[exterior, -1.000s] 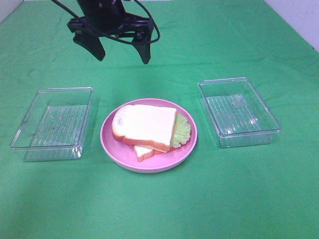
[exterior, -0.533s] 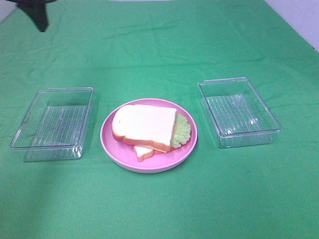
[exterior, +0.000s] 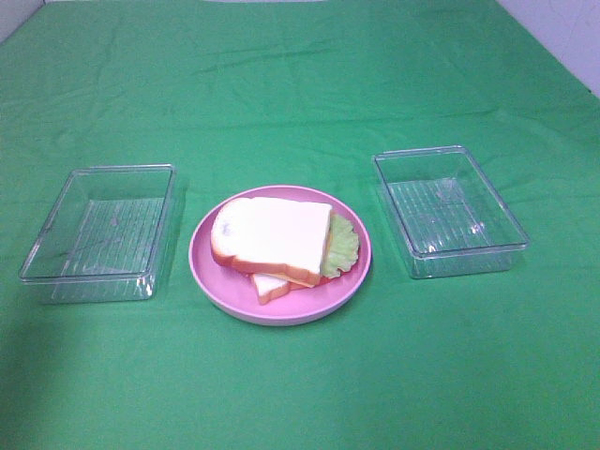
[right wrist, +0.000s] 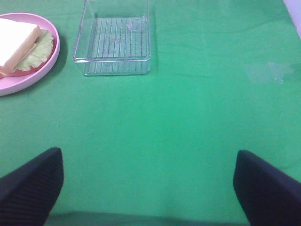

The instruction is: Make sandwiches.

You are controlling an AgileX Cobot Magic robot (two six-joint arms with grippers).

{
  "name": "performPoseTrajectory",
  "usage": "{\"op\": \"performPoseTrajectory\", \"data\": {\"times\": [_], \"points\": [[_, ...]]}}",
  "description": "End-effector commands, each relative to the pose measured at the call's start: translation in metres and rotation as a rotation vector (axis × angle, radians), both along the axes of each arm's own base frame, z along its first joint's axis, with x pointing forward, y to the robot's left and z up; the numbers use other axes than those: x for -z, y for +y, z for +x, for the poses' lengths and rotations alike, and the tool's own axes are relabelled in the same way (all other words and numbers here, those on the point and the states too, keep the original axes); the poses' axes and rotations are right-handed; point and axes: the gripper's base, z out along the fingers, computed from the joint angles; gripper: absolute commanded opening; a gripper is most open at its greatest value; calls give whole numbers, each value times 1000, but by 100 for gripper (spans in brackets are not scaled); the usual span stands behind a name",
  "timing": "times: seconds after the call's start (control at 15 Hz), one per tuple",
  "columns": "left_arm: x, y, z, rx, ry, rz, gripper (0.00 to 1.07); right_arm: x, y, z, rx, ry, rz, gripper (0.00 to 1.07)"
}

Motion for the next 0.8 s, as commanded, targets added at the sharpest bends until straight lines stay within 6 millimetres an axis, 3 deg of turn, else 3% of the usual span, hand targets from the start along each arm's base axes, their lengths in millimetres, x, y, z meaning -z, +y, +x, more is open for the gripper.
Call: {"op": "performPoseTrajectory", "data": {"times": [0.07, 0.33, 0.47, 0.67, 0.73, 0.8], "points": [[19, -4, -73, -15, 34, -15, 102, 0, 0, -3, -8, -39, 1, 94], [46, -7, -137, -45, -101, -33, 102, 0, 0, -3, -8, -39, 1, 94], [62, -9, -165, -15, -271, -12, 102, 0, 0, -3, -8, -39, 1, 94], [83, -11, -191, 11, -519, 7, 102, 0, 0, -3, -8, -39, 1, 94], [88, -15, -216, 45, -680, 10, 102, 0, 0, -3, -7, -37, 0, 94], [95, -15, -216, 43, -619, 4, 102, 0, 0, -3, -7, -36, 0, 94]]}}
